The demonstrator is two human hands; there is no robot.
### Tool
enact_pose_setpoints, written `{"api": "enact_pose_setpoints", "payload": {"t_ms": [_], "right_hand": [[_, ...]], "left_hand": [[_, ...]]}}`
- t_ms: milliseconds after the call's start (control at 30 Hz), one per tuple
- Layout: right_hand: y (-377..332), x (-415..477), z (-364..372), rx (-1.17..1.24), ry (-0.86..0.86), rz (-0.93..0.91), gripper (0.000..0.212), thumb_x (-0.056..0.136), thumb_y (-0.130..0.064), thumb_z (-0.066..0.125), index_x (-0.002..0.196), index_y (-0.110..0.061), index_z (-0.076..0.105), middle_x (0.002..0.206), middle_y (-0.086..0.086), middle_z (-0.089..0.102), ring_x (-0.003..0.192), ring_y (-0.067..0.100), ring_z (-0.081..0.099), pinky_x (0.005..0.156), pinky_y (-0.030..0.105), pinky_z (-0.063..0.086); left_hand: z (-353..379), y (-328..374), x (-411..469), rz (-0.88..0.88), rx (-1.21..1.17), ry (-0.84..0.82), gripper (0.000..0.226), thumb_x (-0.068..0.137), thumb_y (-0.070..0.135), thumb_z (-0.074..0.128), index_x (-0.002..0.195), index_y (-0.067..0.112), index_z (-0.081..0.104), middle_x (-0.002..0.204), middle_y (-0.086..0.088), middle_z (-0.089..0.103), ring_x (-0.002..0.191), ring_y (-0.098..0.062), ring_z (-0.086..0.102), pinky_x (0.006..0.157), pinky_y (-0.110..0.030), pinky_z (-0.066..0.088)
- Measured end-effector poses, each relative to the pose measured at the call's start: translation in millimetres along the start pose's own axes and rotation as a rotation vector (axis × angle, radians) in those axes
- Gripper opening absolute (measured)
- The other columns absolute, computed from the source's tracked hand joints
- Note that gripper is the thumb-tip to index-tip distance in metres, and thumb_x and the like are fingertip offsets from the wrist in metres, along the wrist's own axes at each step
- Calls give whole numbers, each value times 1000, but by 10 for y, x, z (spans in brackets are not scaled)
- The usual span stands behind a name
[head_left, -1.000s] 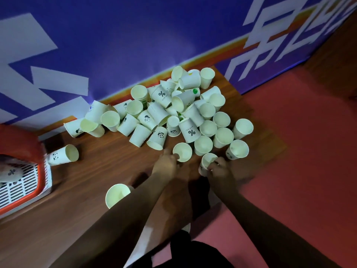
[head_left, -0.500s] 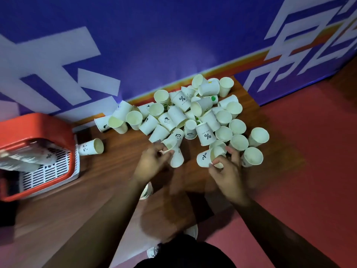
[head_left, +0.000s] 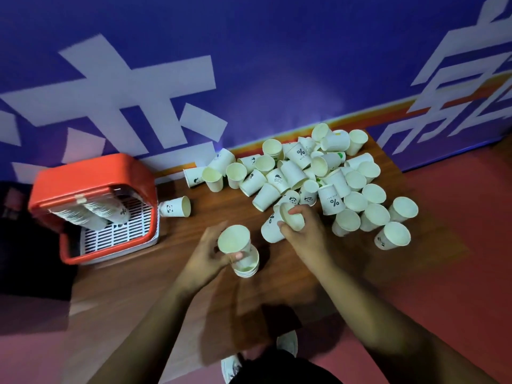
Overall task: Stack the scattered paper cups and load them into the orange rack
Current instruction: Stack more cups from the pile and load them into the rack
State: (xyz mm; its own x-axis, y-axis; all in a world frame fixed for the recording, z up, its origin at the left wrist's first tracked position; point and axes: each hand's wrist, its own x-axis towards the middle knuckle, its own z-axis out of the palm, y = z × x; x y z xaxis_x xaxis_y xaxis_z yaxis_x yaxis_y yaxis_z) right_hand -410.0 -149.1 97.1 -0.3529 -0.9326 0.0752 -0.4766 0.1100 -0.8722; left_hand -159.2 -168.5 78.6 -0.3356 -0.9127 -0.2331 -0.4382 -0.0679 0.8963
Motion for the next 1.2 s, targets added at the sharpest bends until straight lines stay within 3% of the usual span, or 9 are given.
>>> {"api": "enact_pose_setpoints", "payload": {"t_ms": [100, 200, 300, 433, 533, 733, 900, 1033, 1200], "right_hand": [[-61, -92, 59, 39, 2, 61, 42, 75, -25, 80, 110, -19, 56, 114, -2, 56, 111, 13, 50, 93, 19, 38], [-93, -155, 81, 57, 1, 108, 53, 75, -31, 80, 119, -21, 52, 120, -2, 55, 115, 15, 51, 99, 32, 44], [-129, -197, 97, 70, -30, 81, 58, 73, -33, 81, 121, -26, 50, 122, -4, 55, 115, 13, 52, 99, 34, 46], [-239, -260, 132, 101, -185, 25, 65, 73, -26, 84, 125, -33, 47, 122, -13, 55, 114, -3, 51, 94, 16, 44], [-233, -299, 212, 37, -304, 24, 80, 70, -39, 84, 137, -35, 40, 129, -15, 54, 121, 2, 50, 100, 25, 43], [-300, -371, 372, -99, -411, 46, 84, 70, -43, 82, 141, -39, 37, 138, -22, 48, 128, 1, 42, 106, 26, 36], [-303, -399, 451, -80, -374, 21, 82, 70, -38, 83, 140, -35, 41, 139, -23, 48, 128, -2, 43, 104, 20, 36], [-172, -457, 563, -191, -483, 48, 83, 72, -33, 82, 143, -37, 38, 144, -17, 43, 131, 4, 40, 106, 26, 37], [14, -515, 760, -344, -529, 51, 79, 76, -28, 79, 144, -28, 40, 149, -17, 37, 134, 10, 39, 107, 29, 39]], "left_hand": [[167, -130, 40, 45, 81, -34, 82, 74, 32, 87, 145, 22, 47, 135, 7, 46, 128, -4, 45, 105, -10, 35], [279, -306, 112, 58, 202, -16, 80, 70, 19, 90, 140, 21, 53, 129, 4, 49, 124, -12, 49, 106, -22, 39], [338, -413, 155, 45, 218, -41, 84, 66, 23, 92, 140, 24, 51, 131, 3, 49, 125, -18, 47, 103, -29, 39], [326, -464, 170, 19, 144, -181, 94, 66, 26, 91, 145, 31, 40, 137, 6, 45, 129, -11, 41, 110, -34, 37], [163, -556, 137, -44, 80, -240, 105, 63, 45, 84, 152, 36, 29, 154, 8, 37, 140, -13, 38, 117, -39, 35], [-90, -575, 68, -93, -172, -296, 73, 92, -6, 62, 154, 17, 30, 149, 6, 44, 120, 22, 48, 93, -9, 45], [-124, -622, 53, -151, -222, -284, 73, 84, 19, 67, 151, 19, 36, 146, 6, 52, 133, -4, 50, 100, -18, 45], [-37, -686, 41, -133, -287, -265, 53, 100, 9, 54, 150, 14, 39, 147, 3, 50, 127, 10, 49, 98, -6, 39], [-7, -894, 85, -186, -186, -317, 75, 84, -10, 58, 150, 14, 31, 154, -11, 40, 146, -23, 34, 107, -19, 40]]}}
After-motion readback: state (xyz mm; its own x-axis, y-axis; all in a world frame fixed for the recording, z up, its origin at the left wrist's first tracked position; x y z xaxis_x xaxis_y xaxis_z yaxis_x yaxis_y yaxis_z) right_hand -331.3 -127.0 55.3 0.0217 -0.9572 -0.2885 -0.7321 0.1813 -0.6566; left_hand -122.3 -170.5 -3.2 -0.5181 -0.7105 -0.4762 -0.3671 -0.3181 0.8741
